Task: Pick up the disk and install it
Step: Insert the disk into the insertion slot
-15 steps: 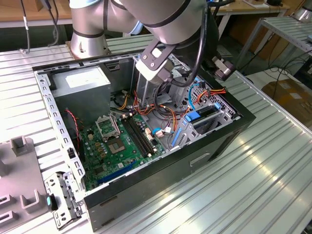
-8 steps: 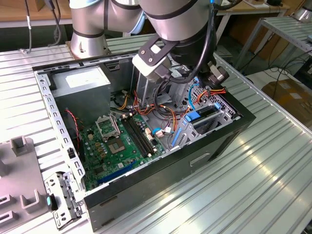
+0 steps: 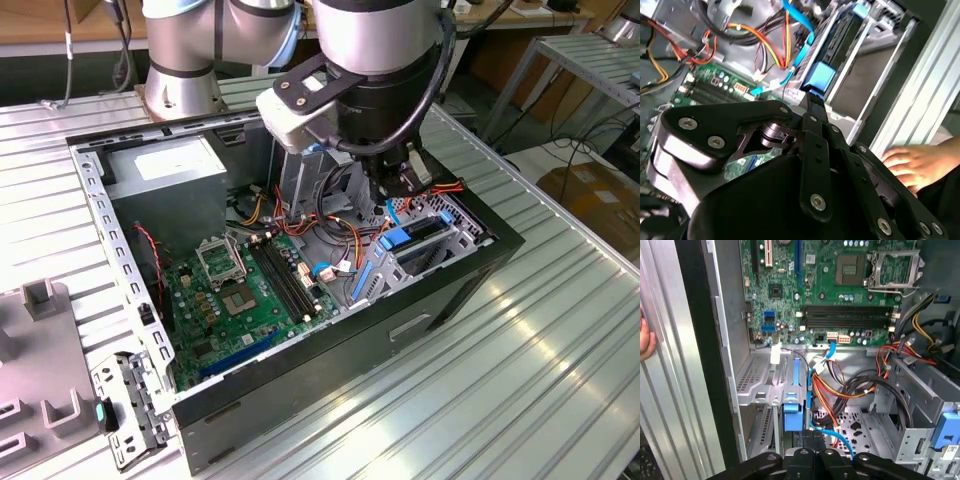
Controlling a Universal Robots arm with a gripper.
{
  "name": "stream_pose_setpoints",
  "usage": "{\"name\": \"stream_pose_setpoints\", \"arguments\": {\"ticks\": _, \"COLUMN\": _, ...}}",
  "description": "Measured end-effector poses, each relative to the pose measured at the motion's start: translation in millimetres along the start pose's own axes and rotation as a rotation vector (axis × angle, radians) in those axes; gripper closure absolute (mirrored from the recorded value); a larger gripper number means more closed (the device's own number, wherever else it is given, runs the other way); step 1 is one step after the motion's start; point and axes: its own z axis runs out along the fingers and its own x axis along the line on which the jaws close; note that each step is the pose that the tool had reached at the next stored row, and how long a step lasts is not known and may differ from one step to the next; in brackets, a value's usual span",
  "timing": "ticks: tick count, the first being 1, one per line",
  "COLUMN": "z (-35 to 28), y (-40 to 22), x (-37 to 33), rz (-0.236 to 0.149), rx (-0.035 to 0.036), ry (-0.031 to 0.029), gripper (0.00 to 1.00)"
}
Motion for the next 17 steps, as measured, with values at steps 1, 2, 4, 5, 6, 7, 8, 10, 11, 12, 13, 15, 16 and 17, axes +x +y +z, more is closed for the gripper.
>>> {"name": "stream_pose_setpoints", "arguments": {"ticks": 1, "z": 2.4, "y": -4.8, "x": 0.0, "rz": 0.000, "rx": -0.0081, "ry": -0.0004, "gripper": 0.89}}
{"name": "stream_pose_setpoints", "arguments": {"ticks": 2, "z": 3.5, "y": -7.0, "x": 0.0, "rz": 0.000, "rx": -0.0085, "ry": -0.0005, "gripper": 0.89}}
{"name": "stream_pose_setpoints", "arguments": {"ticks": 4, "z": 4.9, "y": -10.0, "x": 0.0, "rz": 0.001, "rx": -0.0195, "ry": -0.0003, "gripper": 0.89}}
{"name": "stream_pose_setpoints", "arguments": {"ticks": 5, "z": 5.1, "y": -10.2, "x": 0.0, "rz": 0.001, "rx": -0.0300, "ry": -0.0001, "gripper": 0.89}}
{"name": "stream_pose_setpoints", "arguments": {"ticks": 6, "z": 5.5, "y": -10.5, "x": -0.3, "rz": 0.003, "rx": -0.0575, "ry": 0.0003, "gripper": 0.89}}
{"name": "stream_pose_setpoints", "arguments": {"ticks": 7, "z": 6.2, "y": -11.4, "x": -0.5, "rz": 0.004, "rx": -0.0811, "ry": 0.0012, "gripper": 0.89}}
{"name": "stream_pose_setpoints", "arguments": {"ticks": 8, "z": 7.7, "y": -14.2, "x": -0.7, "rz": 0.005, "rx": -0.0926, "ry": 0.0015, "gripper": 0.89}}
{"name": "stream_pose_setpoints", "arguments": {"ticks": 10, "z": 11.1, "y": -21.6, "x": -0.7, "rz": 0.006, "rx": -0.1202, "ry": 0.0015, "gripper": 0.89}}
{"name": "stream_pose_setpoints", "arguments": {"ticks": 11, "z": 12.1, "y": -23.8, "x": -1.0, "rz": 0.006, "rx": -0.1326, "ry": 0.0017, "gripper": 0.89}}
{"name": "stream_pose_setpoints", "arguments": {"ticks": 12, "z": 12.9, "y": -25.5, "x": -1.4, "rz": 0.007, "rx": -0.1412, "ry": 0.0019, "gripper": 0.89}}
{"name": "stream_pose_setpoints", "arguments": {"ticks": 13, "z": 13.7, "y": -27.1, "x": -1.7, "rz": 0.007, "rx": -0.1502, "ry": 0.0019, "gripper": 0.89}}
{"name": "stream_pose_setpoints", "arguments": {"ticks": 15, "z": 14.9, "y": -29.6, "x": -2.4, "rz": 0.007, "rx": -0.1716, "ry": 0.0021, "gripper": 0.89}}
{"name": "stream_pose_setpoints", "arguments": {"ticks": 16, "z": 15.5, "y": -30.8, "x": -2.8, "rz": 0.008, "rx": -0.1980, "ry": 0.0020, "gripper": 0.89}}
{"name": "stream_pose_setpoints", "arguments": {"ticks": 17, "z": 16.0, "y": -32.0, "x": -3.3, "rz": 0.008, "rx": -0.2249, "ry": 0.0022, "gripper": 0.89}}
